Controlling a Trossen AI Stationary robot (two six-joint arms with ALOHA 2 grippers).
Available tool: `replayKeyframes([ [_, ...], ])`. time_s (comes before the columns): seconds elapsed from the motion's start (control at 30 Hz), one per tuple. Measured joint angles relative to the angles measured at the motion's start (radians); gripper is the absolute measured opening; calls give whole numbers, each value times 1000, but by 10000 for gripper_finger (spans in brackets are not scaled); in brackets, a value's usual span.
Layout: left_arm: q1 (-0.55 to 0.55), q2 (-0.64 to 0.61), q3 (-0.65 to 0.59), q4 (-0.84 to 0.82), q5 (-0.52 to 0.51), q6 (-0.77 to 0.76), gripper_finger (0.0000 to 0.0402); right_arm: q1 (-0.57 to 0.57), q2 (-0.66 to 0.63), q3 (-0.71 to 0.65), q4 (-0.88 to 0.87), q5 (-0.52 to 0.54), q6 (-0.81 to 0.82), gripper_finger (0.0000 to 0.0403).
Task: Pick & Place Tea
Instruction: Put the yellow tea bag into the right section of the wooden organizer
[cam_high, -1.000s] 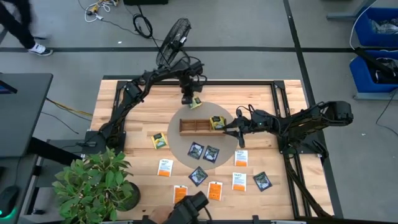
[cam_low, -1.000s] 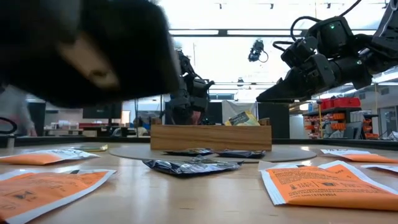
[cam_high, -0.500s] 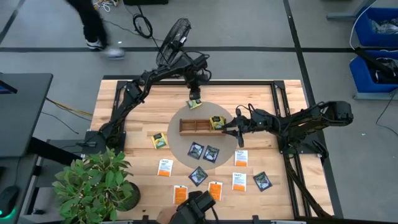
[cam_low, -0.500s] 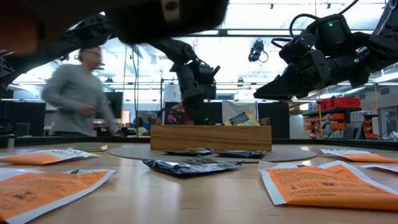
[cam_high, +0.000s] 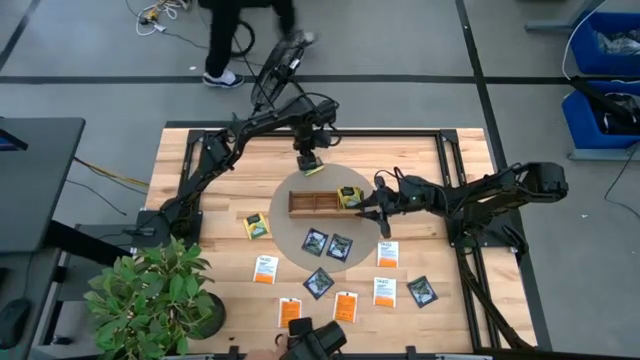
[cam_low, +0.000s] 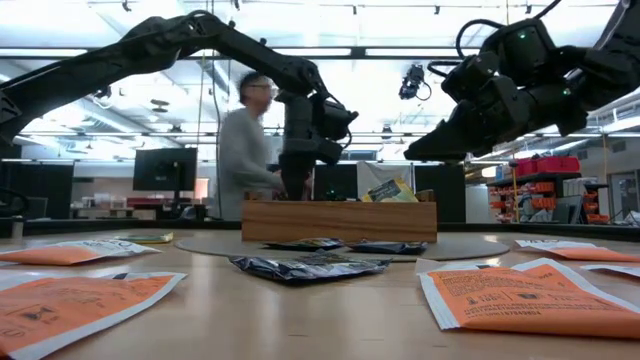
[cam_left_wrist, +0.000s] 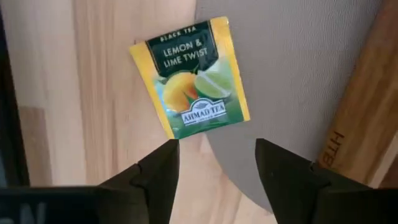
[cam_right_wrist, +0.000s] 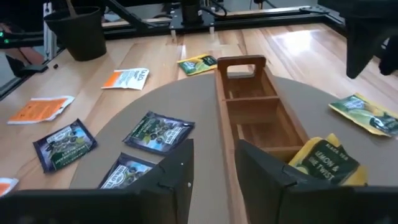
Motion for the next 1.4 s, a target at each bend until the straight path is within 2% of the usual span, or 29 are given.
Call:
replayKeyframes([
  [0.23, 33, -31, 0, 27, 2, 17, 195, 4, 0, 0, 0, 57, -32, 126],
  [0.37, 90, -41, 0, 110, 39, -7, 184, 4, 0, 0, -5, 67, -31, 126],
  [0.43, 117, -42, 0, 179, 74, -75, 184, 4, 0, 0, -7, 71, -20, 126],
  [0.63, 118, -42, 0, 367, 51, -420, 183, 4, 0, 0, -8, 71, -4, 126],
  [0.73, 93, -42, 0, 448, 43, -496, 183, 4, 0, 0, -8, 71, 0, 126],
  [0.87, 28, -42, 0, 473, -34, -514, 183, 4, 0, 0, -17, 63, 27, 126],
  [0.97, -25, -42, 0, 441, -163, -516, 183, 14, 0, 0, -40, 33, 54, 126],
  [1.07, -66, -42, 0, 435, -289, -587, 183, 40, 0, 0, -49, 26, 89, 126],
  [1.17, -83, -42, 4, 416, -314, -674, 183, 67, -3, 0, -52, 26, 154, 126],
  [1.4, -82, -42, 9, 340, -313, -673, 189, 159, -13, 1, -53, 53, 327, 126],
])
